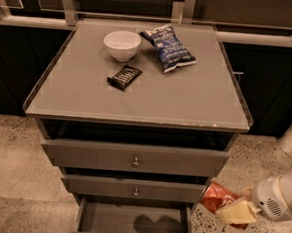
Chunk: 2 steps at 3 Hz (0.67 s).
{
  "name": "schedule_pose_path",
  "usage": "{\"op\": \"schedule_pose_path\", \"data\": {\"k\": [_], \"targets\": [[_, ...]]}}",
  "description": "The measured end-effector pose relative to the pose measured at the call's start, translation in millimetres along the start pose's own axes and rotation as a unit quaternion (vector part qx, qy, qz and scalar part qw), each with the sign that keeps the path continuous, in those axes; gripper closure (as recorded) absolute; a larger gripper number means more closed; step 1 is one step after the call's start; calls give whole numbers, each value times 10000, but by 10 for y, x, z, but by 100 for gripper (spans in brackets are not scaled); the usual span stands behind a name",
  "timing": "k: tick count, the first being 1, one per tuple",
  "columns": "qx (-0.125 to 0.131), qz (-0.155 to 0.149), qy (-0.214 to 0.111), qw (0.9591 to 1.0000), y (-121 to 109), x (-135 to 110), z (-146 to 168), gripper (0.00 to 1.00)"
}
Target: Place coke can into bottom drawer
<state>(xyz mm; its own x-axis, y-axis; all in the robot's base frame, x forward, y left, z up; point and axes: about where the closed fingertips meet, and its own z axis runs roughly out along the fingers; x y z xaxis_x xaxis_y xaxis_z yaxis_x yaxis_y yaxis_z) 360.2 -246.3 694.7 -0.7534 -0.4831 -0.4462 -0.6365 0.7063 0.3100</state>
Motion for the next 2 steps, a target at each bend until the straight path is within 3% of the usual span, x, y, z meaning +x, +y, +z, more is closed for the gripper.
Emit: {"op": "schedule_pose_path", "data": {"k": [1, 2], "targets": [[-476, 451, 161, 9977, -6, 305, 636, 100], [-799, 692, 251, 9941, -19, 457, 1117, 100]]}}
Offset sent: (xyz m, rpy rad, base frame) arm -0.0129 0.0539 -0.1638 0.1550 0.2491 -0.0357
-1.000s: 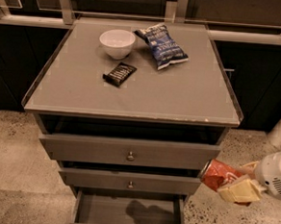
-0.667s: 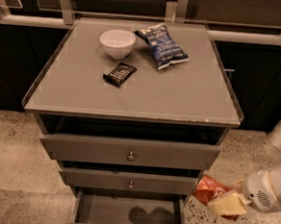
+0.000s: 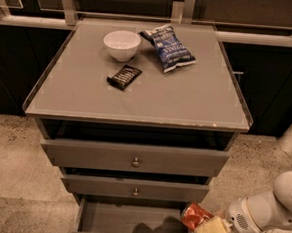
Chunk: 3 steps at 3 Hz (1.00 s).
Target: Place coke can into bottom drawer
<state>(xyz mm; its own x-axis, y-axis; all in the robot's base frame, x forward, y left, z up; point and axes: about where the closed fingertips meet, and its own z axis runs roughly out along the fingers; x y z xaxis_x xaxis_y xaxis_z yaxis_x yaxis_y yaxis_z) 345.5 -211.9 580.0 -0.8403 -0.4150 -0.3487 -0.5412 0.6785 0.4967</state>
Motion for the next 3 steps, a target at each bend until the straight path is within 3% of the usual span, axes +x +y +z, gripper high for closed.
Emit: {"op": "schedule_pose_path", "data": {"k": [1, 2, 3], "targets": [[-12, 18, 0, 10000, -10, -2, 13, 100], [-413, 114, 64, 9991, -262, -226, 750, 100], [-415, 116, 66, 9990, -263, -225, 753, 100]]}}
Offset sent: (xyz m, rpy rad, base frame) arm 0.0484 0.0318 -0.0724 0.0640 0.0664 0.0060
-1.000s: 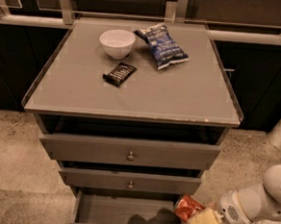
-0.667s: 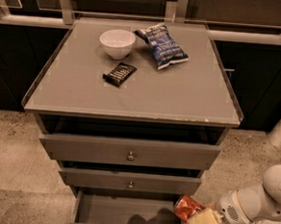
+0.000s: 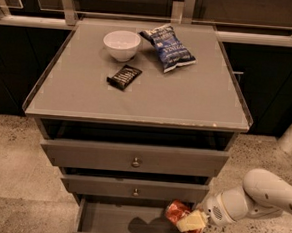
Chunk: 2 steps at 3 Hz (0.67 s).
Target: Place coke can into bottom drawer
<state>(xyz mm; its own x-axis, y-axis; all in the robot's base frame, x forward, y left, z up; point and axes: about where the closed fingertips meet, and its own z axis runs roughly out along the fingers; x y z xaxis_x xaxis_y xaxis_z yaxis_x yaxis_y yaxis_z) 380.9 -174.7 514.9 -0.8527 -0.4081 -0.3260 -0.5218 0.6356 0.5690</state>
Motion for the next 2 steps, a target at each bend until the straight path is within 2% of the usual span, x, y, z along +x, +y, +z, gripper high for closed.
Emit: {"op": "schedule_pose_path", "data": {"k": [1, 2], "targets": [[-88, 269, 70, 9996, -244, 29, 230, 100], [-246, 658, 258, 9972, -628, 126, 700, 100]]}}
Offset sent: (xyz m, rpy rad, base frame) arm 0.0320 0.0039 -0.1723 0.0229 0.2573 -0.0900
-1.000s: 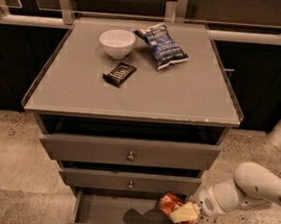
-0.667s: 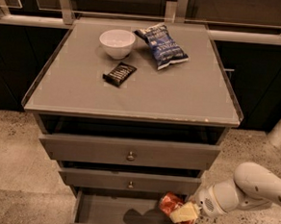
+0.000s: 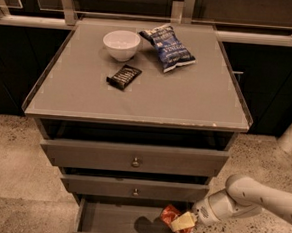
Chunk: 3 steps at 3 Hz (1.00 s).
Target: Place coke can into bottom drawer
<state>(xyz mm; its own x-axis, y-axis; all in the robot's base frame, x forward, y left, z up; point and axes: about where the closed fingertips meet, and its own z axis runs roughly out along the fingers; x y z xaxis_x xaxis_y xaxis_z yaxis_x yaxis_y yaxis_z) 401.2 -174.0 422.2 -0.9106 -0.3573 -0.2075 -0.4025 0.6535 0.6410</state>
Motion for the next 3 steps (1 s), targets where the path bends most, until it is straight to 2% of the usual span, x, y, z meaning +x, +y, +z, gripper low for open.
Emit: {"op": "schedule_pose_path", "data": {"k": [1, 2, 3], "targets": [[-256, 439, 64, 9987, -389, 75, 529, 100], [-255, 439, 64, 9987, -389, 75, 529, 100], [-22, 511, -171, 9985, -480, 28, 598, 100]]}}
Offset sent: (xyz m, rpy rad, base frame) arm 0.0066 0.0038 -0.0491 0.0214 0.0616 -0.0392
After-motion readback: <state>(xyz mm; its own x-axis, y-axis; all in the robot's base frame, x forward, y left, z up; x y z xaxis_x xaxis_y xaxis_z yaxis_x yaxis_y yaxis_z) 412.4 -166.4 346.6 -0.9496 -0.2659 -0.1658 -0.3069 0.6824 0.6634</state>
